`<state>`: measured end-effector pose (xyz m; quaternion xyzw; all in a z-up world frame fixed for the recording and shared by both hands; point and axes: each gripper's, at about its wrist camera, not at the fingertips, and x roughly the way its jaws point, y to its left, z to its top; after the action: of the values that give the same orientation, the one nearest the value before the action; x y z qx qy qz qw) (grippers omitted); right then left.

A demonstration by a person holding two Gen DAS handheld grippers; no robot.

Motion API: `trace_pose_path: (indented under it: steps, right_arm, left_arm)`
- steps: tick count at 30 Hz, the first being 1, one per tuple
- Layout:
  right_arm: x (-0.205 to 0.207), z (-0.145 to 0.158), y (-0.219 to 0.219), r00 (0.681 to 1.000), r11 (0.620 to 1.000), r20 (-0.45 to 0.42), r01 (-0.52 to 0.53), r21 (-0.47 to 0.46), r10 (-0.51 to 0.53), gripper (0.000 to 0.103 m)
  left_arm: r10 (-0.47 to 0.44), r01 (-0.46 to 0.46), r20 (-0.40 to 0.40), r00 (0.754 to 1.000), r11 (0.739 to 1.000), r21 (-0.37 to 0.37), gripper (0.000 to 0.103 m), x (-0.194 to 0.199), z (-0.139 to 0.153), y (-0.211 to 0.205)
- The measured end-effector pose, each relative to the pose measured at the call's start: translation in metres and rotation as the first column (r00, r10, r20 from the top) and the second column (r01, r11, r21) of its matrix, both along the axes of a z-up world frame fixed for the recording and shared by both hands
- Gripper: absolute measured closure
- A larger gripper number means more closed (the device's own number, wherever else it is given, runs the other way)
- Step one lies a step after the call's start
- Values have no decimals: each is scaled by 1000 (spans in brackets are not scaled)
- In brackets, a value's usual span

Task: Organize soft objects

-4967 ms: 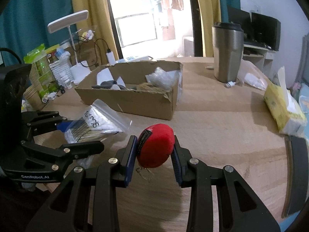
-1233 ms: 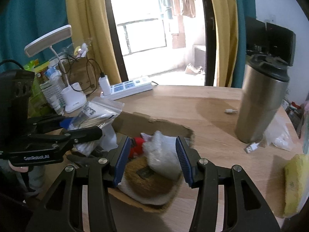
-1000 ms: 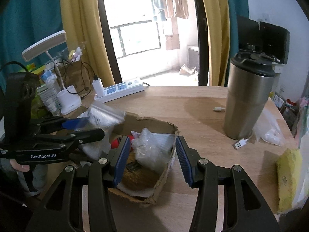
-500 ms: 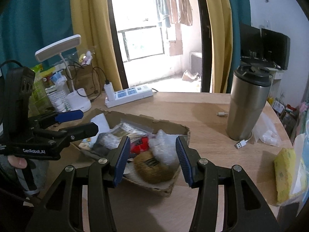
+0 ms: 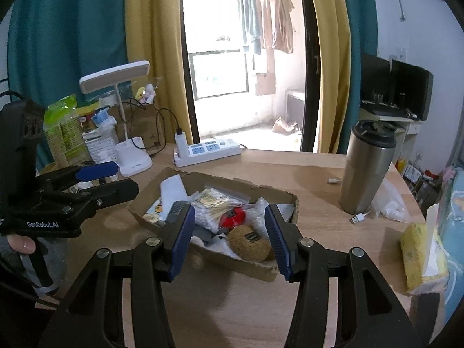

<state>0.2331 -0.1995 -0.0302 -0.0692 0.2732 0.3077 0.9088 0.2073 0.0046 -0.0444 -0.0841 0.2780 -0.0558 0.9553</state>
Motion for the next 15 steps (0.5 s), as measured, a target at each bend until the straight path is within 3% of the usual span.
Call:
trace_pose_path:
  steps: [2, 15]
  right_arm:
    - [-6, 3, 1, 1000, 1000, 6, 1, -5, -1, 46]
    - [-45, 22, -6, 997, 999, 59, 42, 1, -42, 43]
  left_arm:
    - [3, -3, 15, 1000, 1000, 2, 4, -10, 3, 1]
    - [61, -63, 122, 991, 998, 10, 1, -62, 25, 4]
